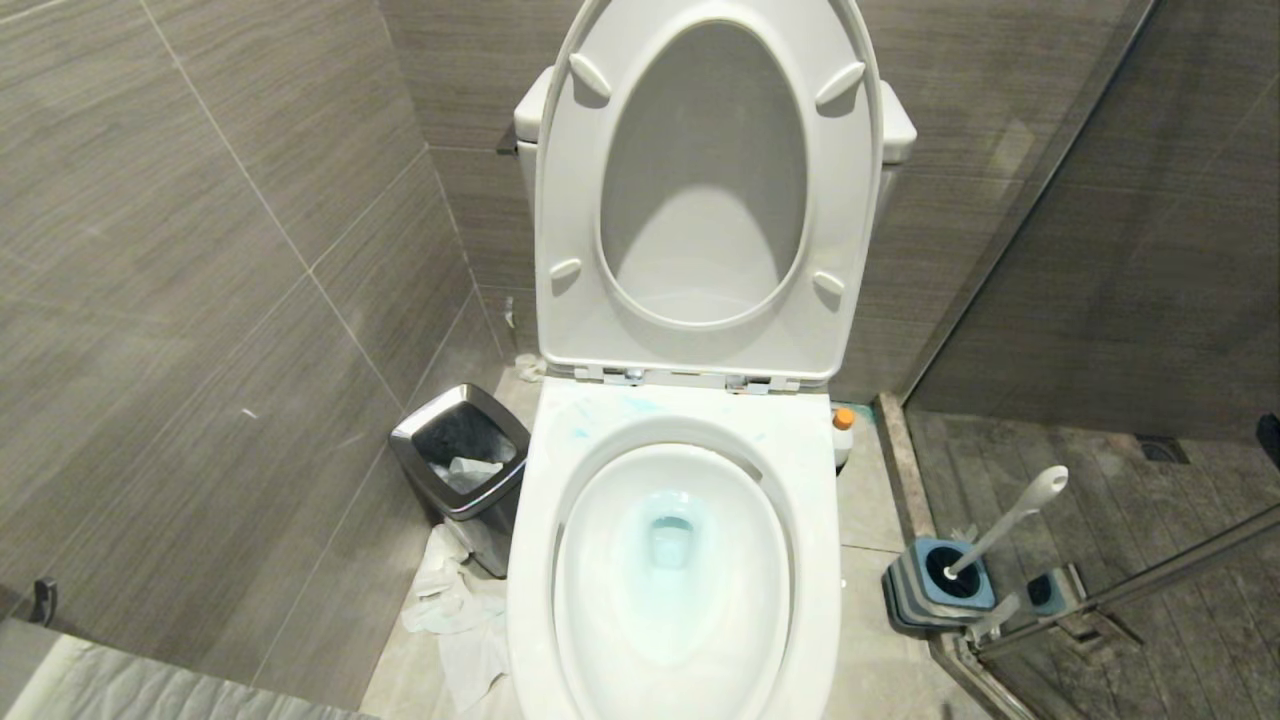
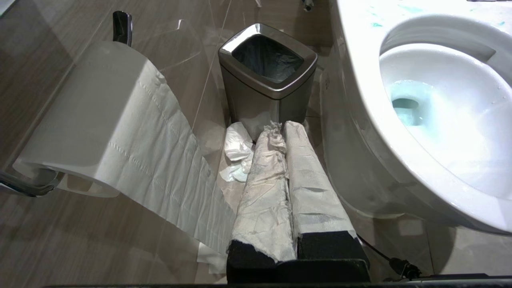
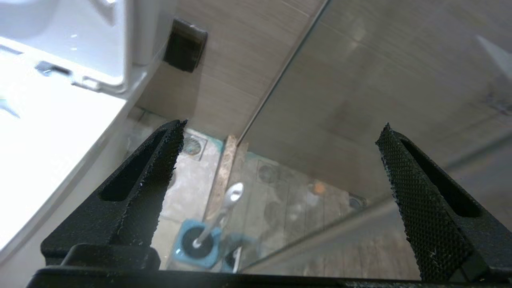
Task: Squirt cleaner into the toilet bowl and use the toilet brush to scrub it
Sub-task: Flush the toilet
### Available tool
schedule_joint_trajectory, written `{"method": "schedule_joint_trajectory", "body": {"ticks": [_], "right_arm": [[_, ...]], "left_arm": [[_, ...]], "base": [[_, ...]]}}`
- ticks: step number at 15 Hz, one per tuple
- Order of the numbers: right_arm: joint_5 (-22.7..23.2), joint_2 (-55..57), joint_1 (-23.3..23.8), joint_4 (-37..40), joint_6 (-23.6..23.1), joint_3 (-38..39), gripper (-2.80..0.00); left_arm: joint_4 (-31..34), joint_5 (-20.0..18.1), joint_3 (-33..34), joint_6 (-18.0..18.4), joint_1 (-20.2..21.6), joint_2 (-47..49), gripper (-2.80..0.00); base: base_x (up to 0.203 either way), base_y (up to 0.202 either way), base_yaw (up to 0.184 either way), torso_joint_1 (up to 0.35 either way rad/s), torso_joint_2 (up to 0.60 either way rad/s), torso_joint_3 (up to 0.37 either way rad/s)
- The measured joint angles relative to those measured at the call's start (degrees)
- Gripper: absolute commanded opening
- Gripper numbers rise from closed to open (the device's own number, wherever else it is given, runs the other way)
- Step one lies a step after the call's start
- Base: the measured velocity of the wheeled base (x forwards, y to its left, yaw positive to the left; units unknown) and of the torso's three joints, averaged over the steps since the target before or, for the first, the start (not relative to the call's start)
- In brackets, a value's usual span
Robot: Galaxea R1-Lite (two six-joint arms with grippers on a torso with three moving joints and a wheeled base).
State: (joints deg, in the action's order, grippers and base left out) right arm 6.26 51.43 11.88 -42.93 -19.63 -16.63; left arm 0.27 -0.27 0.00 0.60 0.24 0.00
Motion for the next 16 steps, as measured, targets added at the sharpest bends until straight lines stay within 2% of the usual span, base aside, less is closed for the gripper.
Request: {"method": "schedule_joint_trajectory", "body": {"ticks": [5, 6, 9, 13, 16], "right_arm": [[0.0, -5.8, -4.5, 1.6, 0.9, 1.8, 0.00], [0.0, -6.6, -5.4, 1.6, 1.0, 2.8, -2.80], [-0.3, -9.0, -6.9, 1.6, 1.3, 6.2, -2.80], [-0.4, -11.4, -7.2, 1.7, 6.1, 7.3, -2.80], [-0.6, -13.8, -7.4, 3.5, 7.5, 7.6, -2.80]], "left_arm": [[0.0, 0.0, 0.0, 0.0, 0.0, 0.0, -2.80], [0.0, 0.0, 0.0, 0.0, 0.0, 0.0, -2.80], [0.0, 0.0, 0.0, 0.0, 0.0, 0.0, -2.80], [0.0, 0.0, 0.0, 0.0, 0.0, 0.0, -2.80], [0.0, 0.0, 0.0, 0.0, 0.0, 0.0, -2.80]], "base": [[0.000, 0.000, 0.000, 0.000, 0.00, 0.000], [0.000, 0.000, 0.000, 0.000, 0.00, 0.000], [0.000, 0.000, 0.000, 0.000, 0.00, 0.000], [0.000, 0.000, 0.000, 0.000, 0.00, 0.000], [0.000, 0.000, 0.000, 0.000, 0.00, 0.000]]}}
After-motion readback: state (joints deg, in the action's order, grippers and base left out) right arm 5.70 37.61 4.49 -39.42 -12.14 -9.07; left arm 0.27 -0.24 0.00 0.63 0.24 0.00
